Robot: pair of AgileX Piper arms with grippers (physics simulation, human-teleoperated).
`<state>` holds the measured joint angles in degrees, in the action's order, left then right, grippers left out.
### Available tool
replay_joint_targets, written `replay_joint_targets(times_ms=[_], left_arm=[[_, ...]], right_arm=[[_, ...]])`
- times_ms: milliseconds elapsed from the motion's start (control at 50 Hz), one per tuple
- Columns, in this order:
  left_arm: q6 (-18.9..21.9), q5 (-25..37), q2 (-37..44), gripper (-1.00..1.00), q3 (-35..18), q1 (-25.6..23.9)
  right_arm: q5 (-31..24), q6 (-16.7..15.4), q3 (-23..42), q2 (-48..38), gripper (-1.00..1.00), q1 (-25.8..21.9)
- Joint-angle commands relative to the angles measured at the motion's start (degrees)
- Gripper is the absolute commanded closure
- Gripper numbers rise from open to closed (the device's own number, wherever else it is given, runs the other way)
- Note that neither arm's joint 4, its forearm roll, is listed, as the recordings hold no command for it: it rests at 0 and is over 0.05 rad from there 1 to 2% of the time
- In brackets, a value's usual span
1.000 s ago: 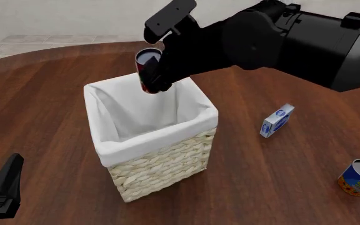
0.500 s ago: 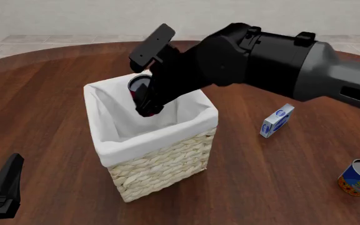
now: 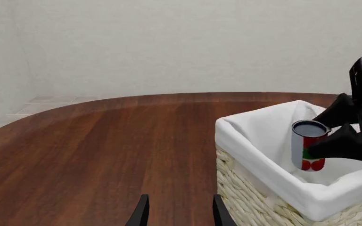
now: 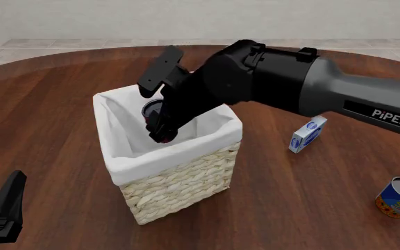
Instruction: Pick up the tomato sauce, and put it in the basket.
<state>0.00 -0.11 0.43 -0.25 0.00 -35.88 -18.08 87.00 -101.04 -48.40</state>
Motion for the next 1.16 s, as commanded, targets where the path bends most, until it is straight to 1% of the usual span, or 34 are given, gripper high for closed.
replay_joint_targets(times_ms=[20,160,500,920,1160], left_arm=[[0.00,0.00,0.00,-1.00,0.00,0.00],[0.00,0.00,0.00,-1.00,0.00,0.00],[0.00,0.00,0.00,-1.00,0.00,0.00],[0.00,0.00,0.00,-1.00,0.00,0.00],[0.00,0.00,0.00,-1.00,0.00,0.00]], right_arm=[[-0.69,-0.40,1.47,-1.13,-1.00,0.56],[-0.97,-0.81,2.33,-1.28,-1.00,1.08],[-1.79,-1.12,3.68,0.34,-1.00,0.61],[-3.33,-3.43,6.31,3.17,-1.00,0.31],[-3.31,-4.49,7.53,5.31,-1.00,0.26]])
